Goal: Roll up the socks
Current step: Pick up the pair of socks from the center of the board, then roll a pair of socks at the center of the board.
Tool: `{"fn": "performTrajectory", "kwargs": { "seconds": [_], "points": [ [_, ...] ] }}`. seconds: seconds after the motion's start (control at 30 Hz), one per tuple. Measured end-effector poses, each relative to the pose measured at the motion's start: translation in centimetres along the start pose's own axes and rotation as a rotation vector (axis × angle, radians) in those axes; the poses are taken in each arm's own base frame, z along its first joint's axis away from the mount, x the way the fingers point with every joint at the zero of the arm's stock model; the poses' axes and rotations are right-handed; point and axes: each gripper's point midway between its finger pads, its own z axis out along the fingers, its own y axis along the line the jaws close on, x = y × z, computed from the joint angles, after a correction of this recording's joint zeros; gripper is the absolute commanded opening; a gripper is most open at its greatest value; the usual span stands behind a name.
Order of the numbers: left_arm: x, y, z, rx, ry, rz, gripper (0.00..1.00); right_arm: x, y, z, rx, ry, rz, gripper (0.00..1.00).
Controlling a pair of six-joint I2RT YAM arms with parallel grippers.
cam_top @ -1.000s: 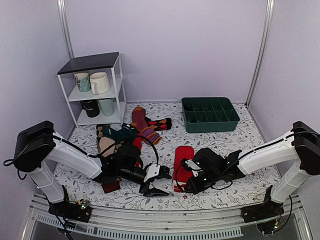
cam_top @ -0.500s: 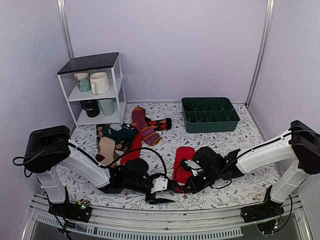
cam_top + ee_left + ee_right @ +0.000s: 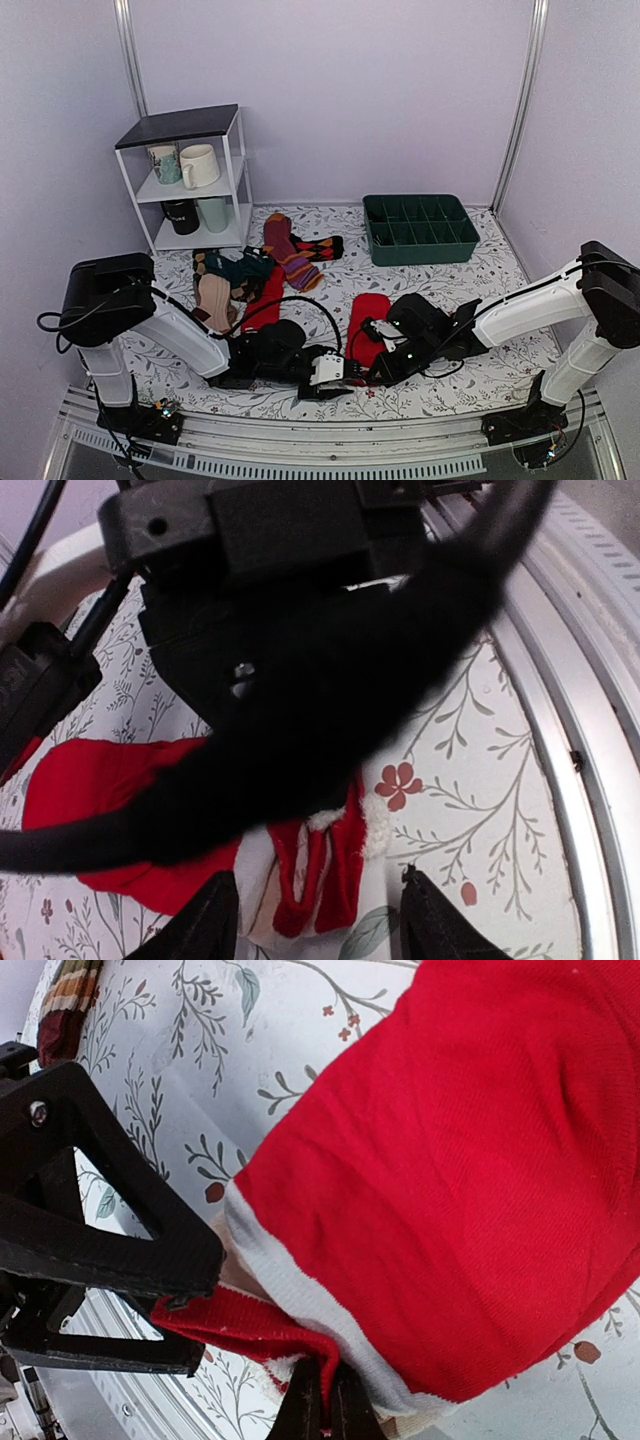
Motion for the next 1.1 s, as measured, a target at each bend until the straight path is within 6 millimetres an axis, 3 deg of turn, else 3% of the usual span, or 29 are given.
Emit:
{"fn": "performTrajectory", "kwargs": {
  "seconds": [0.27,0.43,0.57,0.67,0.73,0.77,0.87,1.0,1.1],
  "points": [
    [0.0,0.0,0.3,-0.001,0.002,0.007,0.48,0.0,0.0,0.0,-0.010,0.001,0.007,0.00],
    [-0.1,-0.1,0.4,0.003,0.001,0.014,0.30,0.0,0.1,0.0,-0.017,-0.001,0.007,0.00],
    [-0.3,-0.2,0.5,0.008,-0.002,0.017,0.27,0.0,0.1,0.1,-0.020,-0.001,0.009,0.00],
    [-0.4,-0.2,0.6,0.010,0.000,0.014,0.10,0.0,0.2,0.2,-0.030,-0.001,0.011,0.00],
    [-0.2,-0.3,0.8,0.016,0.011,0.006,0.06,0.0,0.3,0.2,-0.037,0.000,0.014,0.00],
    [-0.1,-0.3,1.0,0.019,0.017,0.004,0.09,0.0,0.4,0.3,-0.040,0.000,0.016,0.00],
    [0.1,-0.4,1.3,0.027,0.034,-0.013,0.35,0.0,0.4,0.3,-0.045,-0.001,0.018,0.00],
    [0.5,-0.7,1.3,0.034,0.053,-0.024,0.46,0.1,0.5,0.3,-0.053,-0.005,0.017,0.00],
    [0.7,-0.9,1.2,0.033,0.059,-0.032,0.47,0.1,0.5,0.4,-0.058,-0.009,0.018,0.00]
  ]
}}
